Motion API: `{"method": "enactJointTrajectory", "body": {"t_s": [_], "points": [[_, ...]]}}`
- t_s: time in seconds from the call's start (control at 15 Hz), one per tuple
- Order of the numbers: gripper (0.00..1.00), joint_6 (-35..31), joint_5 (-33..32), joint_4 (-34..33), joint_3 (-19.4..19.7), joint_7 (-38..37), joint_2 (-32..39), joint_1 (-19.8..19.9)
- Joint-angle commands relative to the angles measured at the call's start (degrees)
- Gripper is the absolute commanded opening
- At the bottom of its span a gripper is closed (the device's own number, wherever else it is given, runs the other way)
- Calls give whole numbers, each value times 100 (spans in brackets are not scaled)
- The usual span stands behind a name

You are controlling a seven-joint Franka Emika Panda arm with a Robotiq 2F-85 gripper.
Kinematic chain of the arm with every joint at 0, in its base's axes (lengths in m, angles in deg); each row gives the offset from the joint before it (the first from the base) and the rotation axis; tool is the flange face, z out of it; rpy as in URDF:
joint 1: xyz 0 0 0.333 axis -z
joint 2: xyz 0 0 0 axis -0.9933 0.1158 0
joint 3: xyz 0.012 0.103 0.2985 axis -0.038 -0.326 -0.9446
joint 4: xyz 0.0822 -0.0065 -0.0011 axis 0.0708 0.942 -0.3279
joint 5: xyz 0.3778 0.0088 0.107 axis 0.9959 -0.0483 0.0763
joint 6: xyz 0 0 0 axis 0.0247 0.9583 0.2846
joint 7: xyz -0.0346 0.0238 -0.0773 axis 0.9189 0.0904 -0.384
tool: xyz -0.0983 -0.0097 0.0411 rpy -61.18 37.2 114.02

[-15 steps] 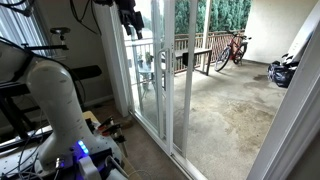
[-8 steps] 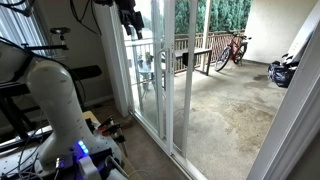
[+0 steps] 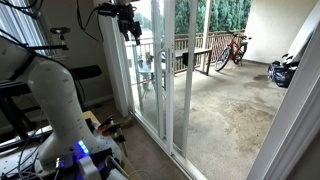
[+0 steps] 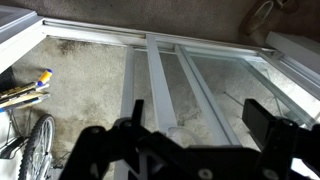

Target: Close the door

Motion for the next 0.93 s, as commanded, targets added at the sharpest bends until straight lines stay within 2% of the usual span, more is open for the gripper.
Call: {"method": "enactJointTrajectory", "body": {"t_s": [0.0, 0.53, 0.87], "points": [[100, -469, 164, -238, -183, -156, 747, -104], [100, -246, 378, -1541, 213, -192, 2101, -5], [100, -558, 937, -2311, 149, -342, 3164, -69]]}}
